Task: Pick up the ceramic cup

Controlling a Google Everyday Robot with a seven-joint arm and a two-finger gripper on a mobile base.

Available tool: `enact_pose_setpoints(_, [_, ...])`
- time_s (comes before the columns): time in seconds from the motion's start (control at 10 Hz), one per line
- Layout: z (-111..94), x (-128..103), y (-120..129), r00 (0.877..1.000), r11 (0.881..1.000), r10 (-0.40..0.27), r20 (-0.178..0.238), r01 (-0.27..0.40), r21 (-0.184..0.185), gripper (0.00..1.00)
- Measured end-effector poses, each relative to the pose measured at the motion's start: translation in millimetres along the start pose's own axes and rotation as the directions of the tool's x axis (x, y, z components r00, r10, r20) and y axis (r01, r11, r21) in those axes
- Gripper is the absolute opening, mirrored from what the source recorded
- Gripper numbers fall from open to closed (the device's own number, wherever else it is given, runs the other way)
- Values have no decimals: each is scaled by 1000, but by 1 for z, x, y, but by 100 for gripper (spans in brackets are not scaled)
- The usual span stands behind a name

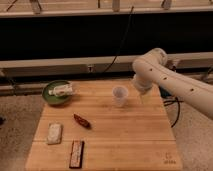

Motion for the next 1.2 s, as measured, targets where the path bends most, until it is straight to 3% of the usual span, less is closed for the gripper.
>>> enact_pose_setpoints(1.2, [35, -27, -20, 984, 985, -171, 46, 172, -12, 80])
